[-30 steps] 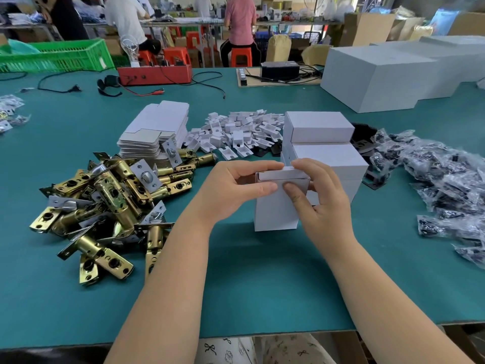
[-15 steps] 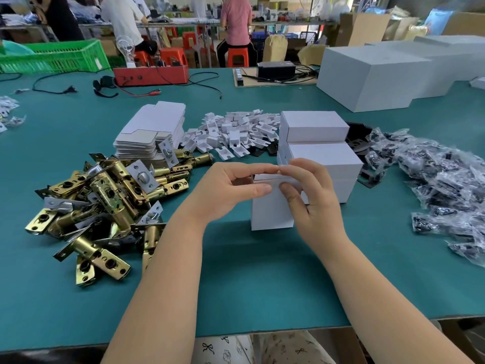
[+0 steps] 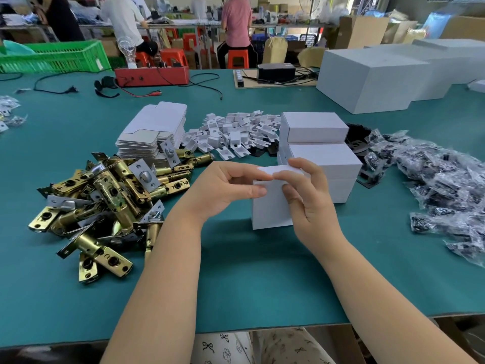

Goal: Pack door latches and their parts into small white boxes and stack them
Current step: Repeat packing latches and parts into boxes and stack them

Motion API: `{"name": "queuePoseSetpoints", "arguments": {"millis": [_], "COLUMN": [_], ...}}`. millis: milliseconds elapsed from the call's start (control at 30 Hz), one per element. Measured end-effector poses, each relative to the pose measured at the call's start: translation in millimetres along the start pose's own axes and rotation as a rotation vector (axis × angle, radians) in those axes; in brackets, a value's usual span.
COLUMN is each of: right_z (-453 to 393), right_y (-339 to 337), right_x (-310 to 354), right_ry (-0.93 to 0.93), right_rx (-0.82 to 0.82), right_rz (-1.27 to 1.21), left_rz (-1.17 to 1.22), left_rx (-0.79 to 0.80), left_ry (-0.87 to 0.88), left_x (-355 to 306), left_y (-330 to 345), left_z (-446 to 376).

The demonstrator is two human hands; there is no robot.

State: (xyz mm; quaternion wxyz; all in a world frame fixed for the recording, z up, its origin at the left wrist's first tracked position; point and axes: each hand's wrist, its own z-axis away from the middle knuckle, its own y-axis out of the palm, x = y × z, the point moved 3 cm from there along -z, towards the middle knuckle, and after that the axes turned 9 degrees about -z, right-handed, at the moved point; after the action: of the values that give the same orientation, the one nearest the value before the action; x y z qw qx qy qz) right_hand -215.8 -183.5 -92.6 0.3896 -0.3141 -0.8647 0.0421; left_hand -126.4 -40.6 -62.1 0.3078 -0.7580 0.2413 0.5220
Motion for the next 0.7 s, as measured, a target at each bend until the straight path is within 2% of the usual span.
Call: {"name": "queuePoseSetpoints", "arguments": {"millis": [233,367,467,600,700], "right_z": [0,4,5,4,4], "right_y": [0,-5,-1,0,-1], "right_x": [-1,-10,-12,-3,-1], "right_ry": [0.111,0.288,0.302,0.202,0.125], "right_rx": [-0.023,-0.085,-0.017,-0.045,-0.012], "right_rz": [-0.108,-0.252,-0.209,-0.082,-0.053], "left_rz": [-0.029,-0.226,-0.03,0.41,0.579], "left_rx": [-0.092,-0.123,-0.244,-0.445,-0.552], "left_ry": [-0.015,0.012,-0.078,-0.242,-0.302], "left_x": [6,9,13,23,26], "left_y": [9,15,9,3,8], "left_z": [-4,-9,-10,-12,-13]}}
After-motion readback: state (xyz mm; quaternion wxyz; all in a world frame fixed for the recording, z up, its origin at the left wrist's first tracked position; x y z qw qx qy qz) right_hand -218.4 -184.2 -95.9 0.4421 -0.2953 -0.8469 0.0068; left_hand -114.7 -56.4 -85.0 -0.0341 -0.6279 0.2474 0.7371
